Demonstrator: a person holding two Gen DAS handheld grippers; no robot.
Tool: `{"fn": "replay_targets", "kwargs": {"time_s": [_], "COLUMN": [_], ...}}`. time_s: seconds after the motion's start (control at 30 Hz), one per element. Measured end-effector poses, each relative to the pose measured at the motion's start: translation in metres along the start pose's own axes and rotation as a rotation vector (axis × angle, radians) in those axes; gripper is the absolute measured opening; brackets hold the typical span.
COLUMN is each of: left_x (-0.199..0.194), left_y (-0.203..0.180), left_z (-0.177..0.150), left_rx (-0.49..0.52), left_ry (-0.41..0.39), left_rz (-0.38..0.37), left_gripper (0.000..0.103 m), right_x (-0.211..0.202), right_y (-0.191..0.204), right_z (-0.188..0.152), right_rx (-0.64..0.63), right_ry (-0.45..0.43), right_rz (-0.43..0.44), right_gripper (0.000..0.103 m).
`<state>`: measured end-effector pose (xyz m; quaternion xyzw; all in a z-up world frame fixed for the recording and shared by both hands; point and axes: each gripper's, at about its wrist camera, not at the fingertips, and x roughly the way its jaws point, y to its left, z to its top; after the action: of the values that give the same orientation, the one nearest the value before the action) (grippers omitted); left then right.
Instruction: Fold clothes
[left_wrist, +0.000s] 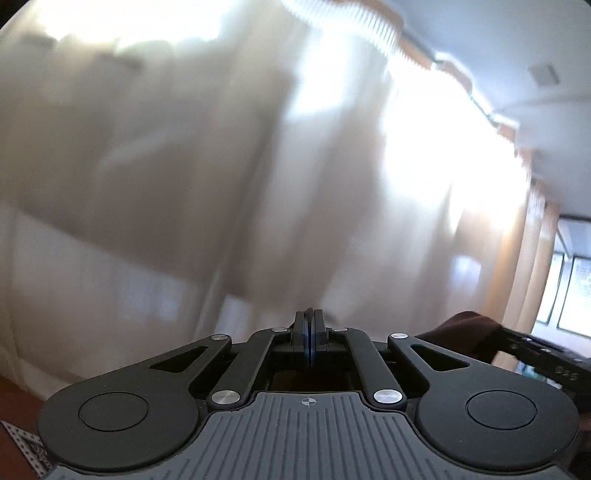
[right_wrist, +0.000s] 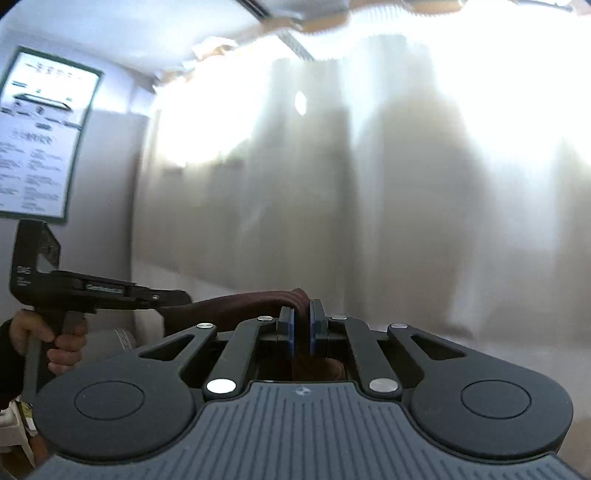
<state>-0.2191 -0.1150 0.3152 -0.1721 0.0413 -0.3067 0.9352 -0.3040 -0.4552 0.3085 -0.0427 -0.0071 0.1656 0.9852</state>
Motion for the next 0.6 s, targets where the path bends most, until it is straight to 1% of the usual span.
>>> {"fn": "replay_targets", "kwargs": {"time_s": [0.07, 0.13, 0.2, 0.23, 0.3, 0.4, 0.53, 0.6], "left_x": [-0.016, -0.025, -0.02, -0.016, 0.0, 0.03, 0.084, 0.113], "left_y": [-0.01, -0.017, -0.016, -0.015, -0.001, 0.028, 0.085, 0.115], "left_z": [0.007, 0.009, 0.003, -0.001, -0.016, -0.045, -0.102, -0.133], "left_rx": [0.001, 0.019, 0.023, 0.022, 0.001, -0.033, -0.08, -0.096], "left_ry": [-0.04, -0.064, -0.049, -0.035, 0.024, 0.131, 0.269, 0.327], "left_rz": [0.005, 0.029, 0.061, 0.078, 0.125, 0.203, 0.303, 0.354], "left_gripper": [0.0, 0.0, 0.0, 0.0, 0.0, 0.0, 0.0, 0.0], "right_x": [-0.003, -0.005, -0.01, -0.005, 0.016, 0.051, 0.117, 0.153], "right_y": [-0.002, -0.004, -0.006, -0.008, -0.013, -0.025, -0.028, -0.03], "right_z": [0.008, 0.015, 0.017, 0.014, 0.002, -0.025, -0.076, -0.106], "right_rx": [-0.011, -0.022, -0.02, -0.01, 0.017, 0.064, 0.105, 0.119], "right_ry": [-0.037, -0.073, -0.091, -0.087, -0.061, 0.013, 0.154, 0.229], "right_rz": [0.027, 0.053, 0.073, 0.08, 0.081, 0.089, 0.083, 0.062], "right_gripper": [0.008, 0.008, 0.008, 0.009, 0.009, 0.009, 0.009, 0.009]}}
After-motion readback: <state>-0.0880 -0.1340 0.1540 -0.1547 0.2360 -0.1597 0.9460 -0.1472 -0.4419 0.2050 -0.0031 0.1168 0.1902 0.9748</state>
